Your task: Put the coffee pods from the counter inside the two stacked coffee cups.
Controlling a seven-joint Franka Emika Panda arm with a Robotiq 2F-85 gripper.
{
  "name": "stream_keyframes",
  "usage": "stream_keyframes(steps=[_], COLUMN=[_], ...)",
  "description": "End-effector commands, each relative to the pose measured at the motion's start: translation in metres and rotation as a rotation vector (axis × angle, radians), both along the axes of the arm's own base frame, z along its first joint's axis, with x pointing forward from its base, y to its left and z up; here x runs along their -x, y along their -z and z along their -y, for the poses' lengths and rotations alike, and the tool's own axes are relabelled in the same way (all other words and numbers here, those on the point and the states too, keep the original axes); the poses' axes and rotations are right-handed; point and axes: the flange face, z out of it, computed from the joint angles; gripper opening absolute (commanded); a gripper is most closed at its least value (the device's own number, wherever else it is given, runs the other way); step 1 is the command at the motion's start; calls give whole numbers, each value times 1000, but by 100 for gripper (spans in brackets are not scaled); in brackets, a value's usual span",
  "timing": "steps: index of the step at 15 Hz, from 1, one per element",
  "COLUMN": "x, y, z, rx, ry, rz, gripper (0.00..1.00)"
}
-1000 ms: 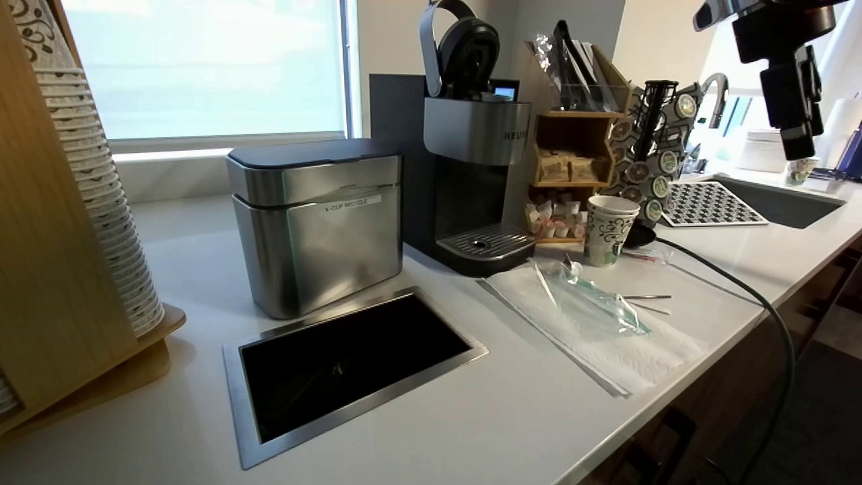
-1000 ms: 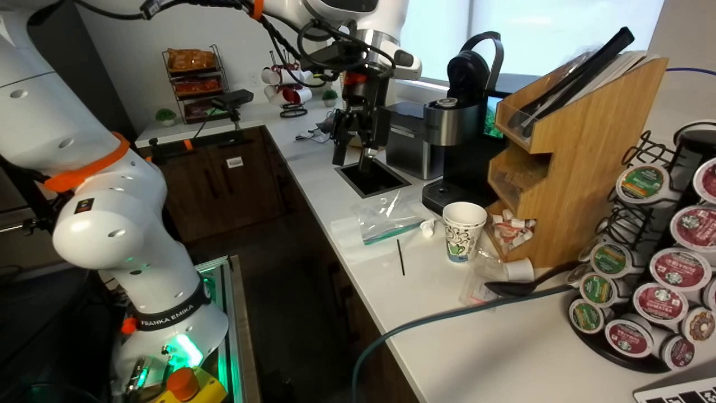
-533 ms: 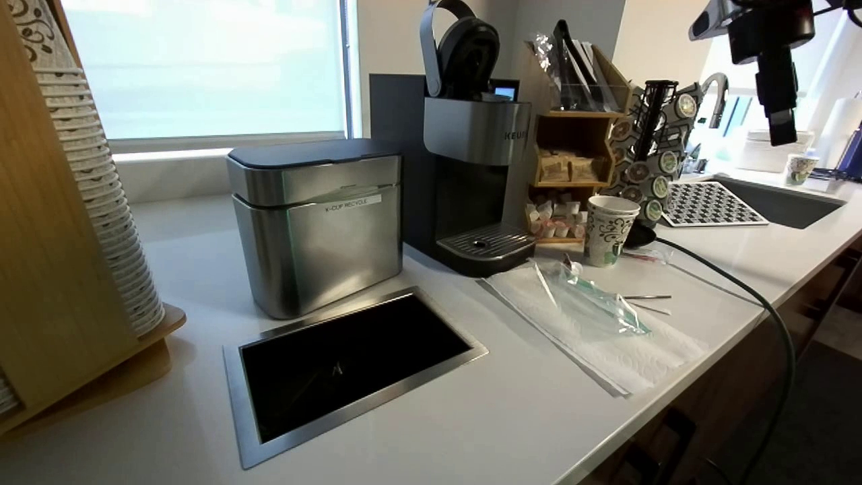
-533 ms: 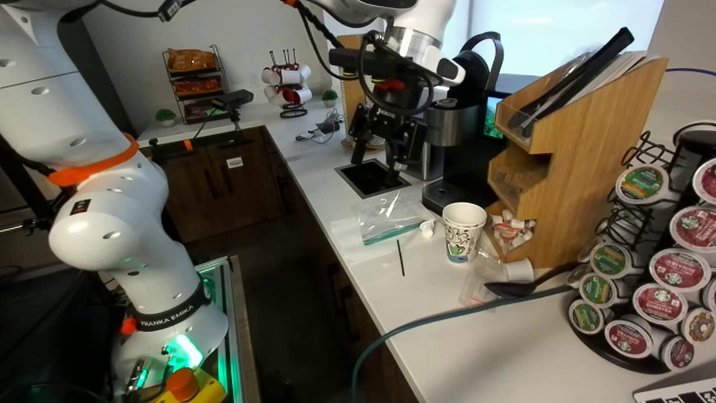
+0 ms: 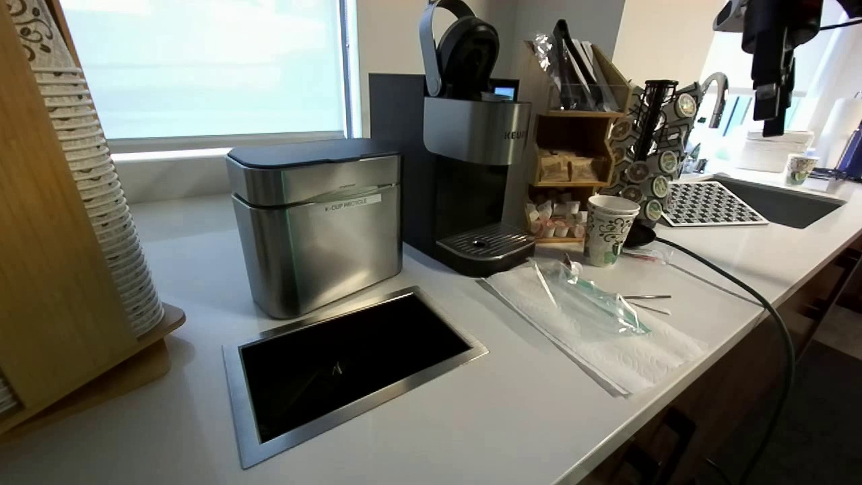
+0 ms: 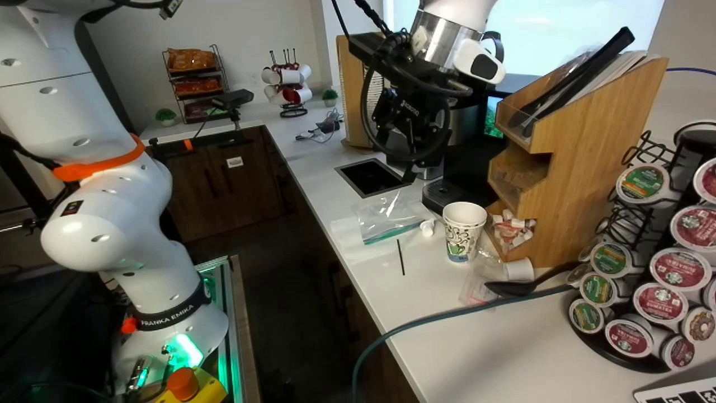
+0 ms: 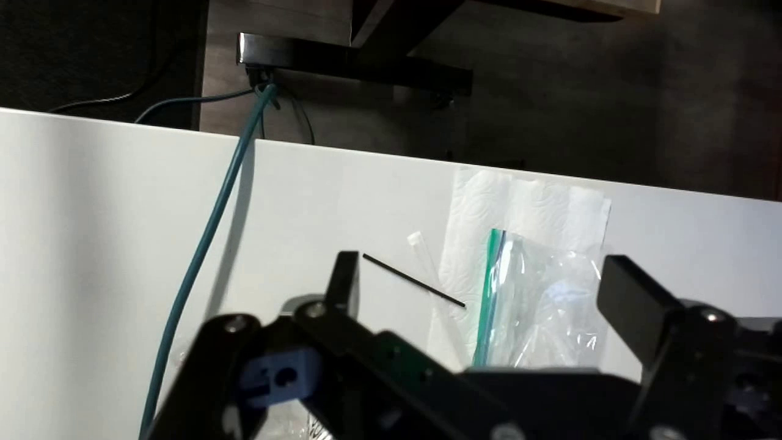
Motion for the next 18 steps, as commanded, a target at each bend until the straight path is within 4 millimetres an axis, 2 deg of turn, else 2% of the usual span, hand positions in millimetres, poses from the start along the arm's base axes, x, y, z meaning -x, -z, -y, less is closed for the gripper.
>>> stream_keyframes(steps=[1, 6, 12, 13, 14, 16, 18], x=[-3, -23, -53, -49, -45, -47, -46], y=[0, 6, 23, 21, 22, 24, 27], z=[-3, 6, 42, 41, 35, 41, 37], rx=[-61, -235, -380, -409, -363, -387, -325], ry=[67, 260, 518, 565, 479, 521, 553], rz=[27, 126, 256, 254, 243, 245, 289], gripper=[100, 100, 100, 100, 100, 100, 100])
